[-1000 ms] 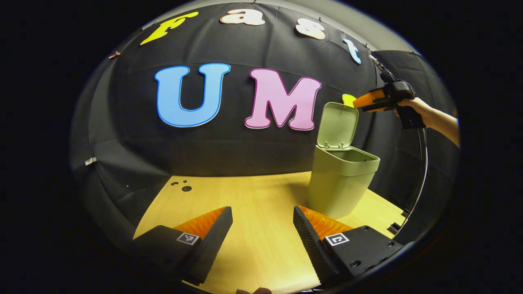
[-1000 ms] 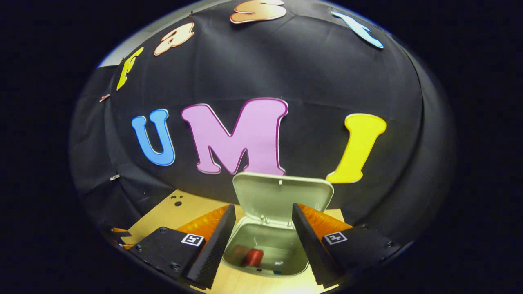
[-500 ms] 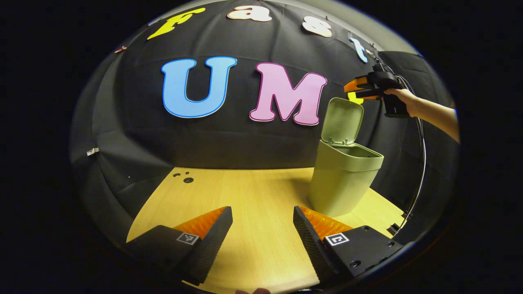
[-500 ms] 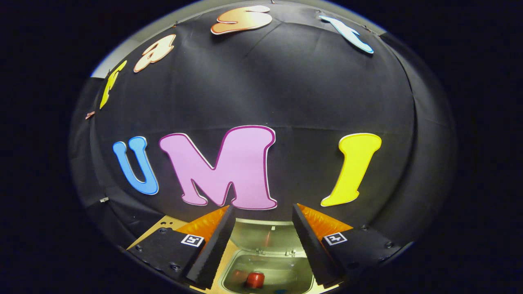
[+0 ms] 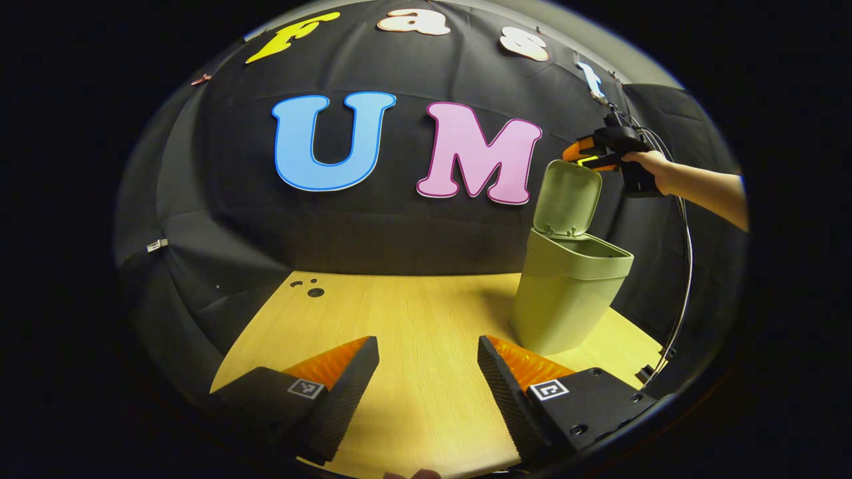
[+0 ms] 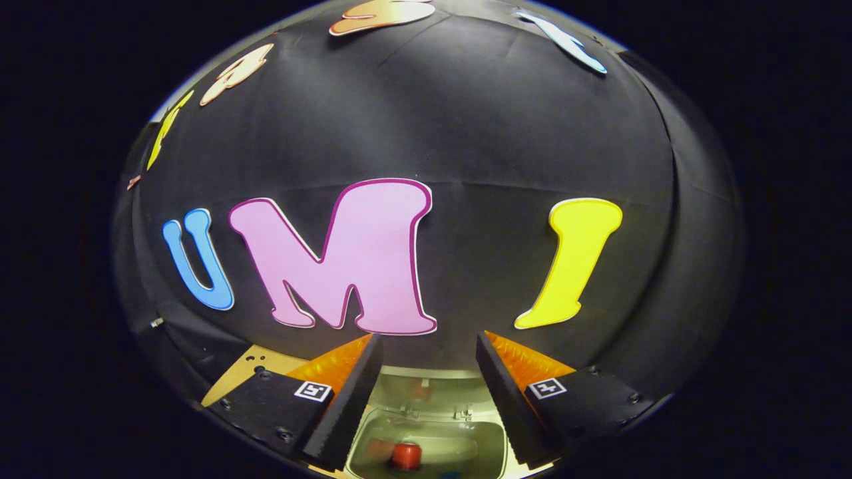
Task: Press the lid of the desktop garbage bin to open it, pick up the crumpled paper on the desktop and throw it into the bin, then pick up the pop can on the desktop and drop it into the bin, and finally close the garbage bin lid.
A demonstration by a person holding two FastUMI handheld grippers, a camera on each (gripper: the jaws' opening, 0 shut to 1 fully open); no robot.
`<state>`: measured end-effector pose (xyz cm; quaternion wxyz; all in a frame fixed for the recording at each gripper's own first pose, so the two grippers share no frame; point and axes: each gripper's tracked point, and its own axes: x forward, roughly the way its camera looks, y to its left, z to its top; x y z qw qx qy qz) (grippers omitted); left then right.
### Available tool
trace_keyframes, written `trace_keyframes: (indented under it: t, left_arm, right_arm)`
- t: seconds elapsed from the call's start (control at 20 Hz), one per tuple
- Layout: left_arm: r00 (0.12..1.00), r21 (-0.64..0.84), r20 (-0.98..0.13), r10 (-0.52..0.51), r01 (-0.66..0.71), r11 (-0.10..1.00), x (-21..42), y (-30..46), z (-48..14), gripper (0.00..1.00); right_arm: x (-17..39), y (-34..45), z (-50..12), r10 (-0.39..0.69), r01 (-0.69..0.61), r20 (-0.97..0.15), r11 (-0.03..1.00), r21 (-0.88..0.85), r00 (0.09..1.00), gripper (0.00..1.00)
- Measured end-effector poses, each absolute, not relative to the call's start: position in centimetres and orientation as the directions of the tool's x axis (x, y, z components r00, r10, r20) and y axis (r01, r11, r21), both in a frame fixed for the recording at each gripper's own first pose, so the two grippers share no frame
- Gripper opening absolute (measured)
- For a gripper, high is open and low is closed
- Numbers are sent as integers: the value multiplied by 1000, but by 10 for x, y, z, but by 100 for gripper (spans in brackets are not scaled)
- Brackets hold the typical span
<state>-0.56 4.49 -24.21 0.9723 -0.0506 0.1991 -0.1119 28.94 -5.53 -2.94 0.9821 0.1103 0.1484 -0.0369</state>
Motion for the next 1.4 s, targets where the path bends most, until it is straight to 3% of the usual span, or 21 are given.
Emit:
trace_keyframes:
  t: [0.5,0.85,1.4]
  left_arm:
    - [887,-145,-377,-266,227,963,-9,35,-239,96]
    - [882,-145,-383,-274,235,961,-15,31,-241,96]
    - [880,-138,-386,-277,242,960,-10,29,-245,96]
  right_arm:
    - [225,-31,-62,68,26,-452,980,199,889,92]
    - [188,-15,-117,145,-57,-639,986,156,756,93]
    - [171,4,-173,217,-83,-763,974,210,608,93]
